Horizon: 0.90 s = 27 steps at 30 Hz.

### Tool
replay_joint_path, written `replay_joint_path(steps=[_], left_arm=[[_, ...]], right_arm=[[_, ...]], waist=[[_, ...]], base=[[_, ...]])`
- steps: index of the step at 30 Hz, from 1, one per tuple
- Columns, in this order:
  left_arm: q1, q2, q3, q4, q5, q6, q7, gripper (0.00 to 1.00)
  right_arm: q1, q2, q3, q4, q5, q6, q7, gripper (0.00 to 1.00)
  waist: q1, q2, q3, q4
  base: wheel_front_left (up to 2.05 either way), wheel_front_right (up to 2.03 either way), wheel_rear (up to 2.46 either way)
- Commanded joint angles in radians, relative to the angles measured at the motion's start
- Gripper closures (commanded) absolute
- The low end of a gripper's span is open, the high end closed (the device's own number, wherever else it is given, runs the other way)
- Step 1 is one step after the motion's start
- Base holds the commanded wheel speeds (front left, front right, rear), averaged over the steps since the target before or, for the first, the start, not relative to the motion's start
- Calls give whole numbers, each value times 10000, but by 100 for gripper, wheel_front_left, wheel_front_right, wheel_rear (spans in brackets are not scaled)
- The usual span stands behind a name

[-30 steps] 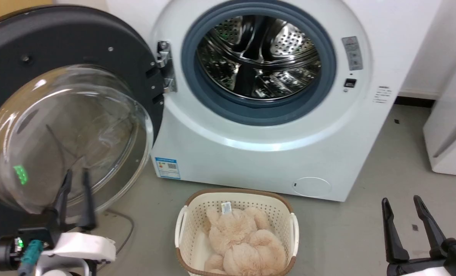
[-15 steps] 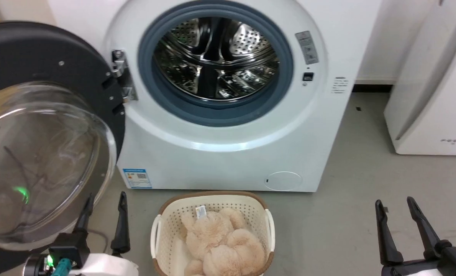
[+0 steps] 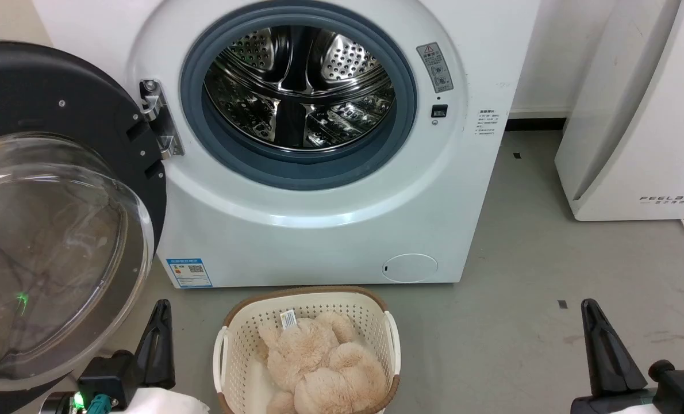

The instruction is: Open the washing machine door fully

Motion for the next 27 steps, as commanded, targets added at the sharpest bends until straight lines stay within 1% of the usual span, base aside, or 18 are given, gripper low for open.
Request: replay_joint_path(steps=[1,27], left_arm=[[-9,2,-37,-41,24,31,63,100],[-52,0,-249,-321,154,177,574,100]], right_arm=[[-46,1,20,8,-32,0,61,100],[-283,6,156,58,-194,2,575,100]], waist=[[0,0,5,4],[0,0,62,49]], base=[[0,0,0],[0,0,0]])
